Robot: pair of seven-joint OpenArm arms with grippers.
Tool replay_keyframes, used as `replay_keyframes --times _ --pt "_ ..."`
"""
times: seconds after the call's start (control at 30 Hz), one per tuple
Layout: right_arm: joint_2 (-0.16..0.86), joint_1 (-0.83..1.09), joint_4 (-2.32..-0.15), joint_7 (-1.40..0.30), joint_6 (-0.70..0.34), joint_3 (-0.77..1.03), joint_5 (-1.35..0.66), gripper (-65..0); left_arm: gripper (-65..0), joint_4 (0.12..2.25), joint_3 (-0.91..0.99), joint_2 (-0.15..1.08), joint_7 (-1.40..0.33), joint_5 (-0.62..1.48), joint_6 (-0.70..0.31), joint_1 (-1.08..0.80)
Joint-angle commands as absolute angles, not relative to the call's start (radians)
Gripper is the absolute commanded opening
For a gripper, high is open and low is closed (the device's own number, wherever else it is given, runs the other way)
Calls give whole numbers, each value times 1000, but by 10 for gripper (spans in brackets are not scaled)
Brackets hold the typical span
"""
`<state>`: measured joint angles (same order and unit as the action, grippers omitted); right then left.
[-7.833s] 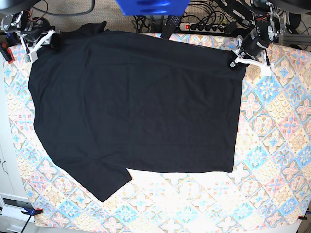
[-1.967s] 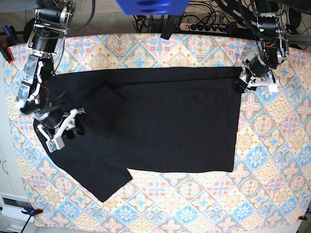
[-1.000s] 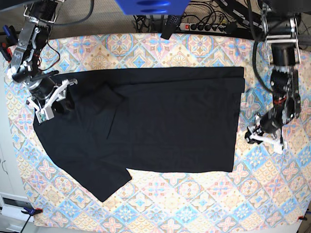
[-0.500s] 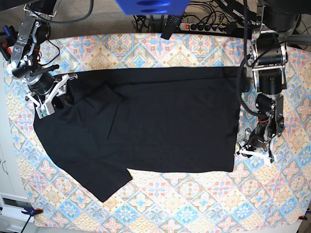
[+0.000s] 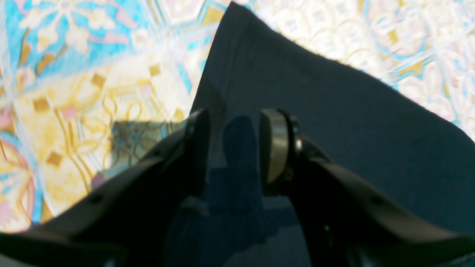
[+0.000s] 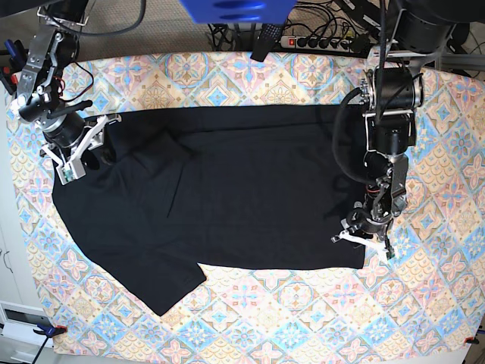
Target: Fold the T-shirt properly
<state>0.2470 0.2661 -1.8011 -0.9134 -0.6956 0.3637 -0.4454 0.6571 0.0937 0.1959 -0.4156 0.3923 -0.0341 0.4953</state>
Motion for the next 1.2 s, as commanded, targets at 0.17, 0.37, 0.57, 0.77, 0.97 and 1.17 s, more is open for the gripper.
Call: replay_keyframes --times 0.17,0.37,0.57,0.77,0.97,1.17 --pt "268 320 -1821 -895 -698 384 -456 -416 -427 777 114 232 -633 406 -41 461" --pt "266 392 -1810 -897 -698 432 -456 -416 -427 1388 283 266 -921 564 -41 128" --pt "260 423 -1796 -940 -698 429 -456 -417 -427 1701 460 275 -1073 739 -39 -171" --pt "262 420 -1742 -958 -698 432 -456 -415 -427 1735 628 229 -1076 972 -39 -415" --pt "262 420 -1739 -958 -698 432 -456 -414 -427 1730 713 137 -1070 1070 -39 -516" --pt "262 420 -1739 -958 -698 432 -455 -414 -427 1607 716 85 -1067 1073 -39 -509"
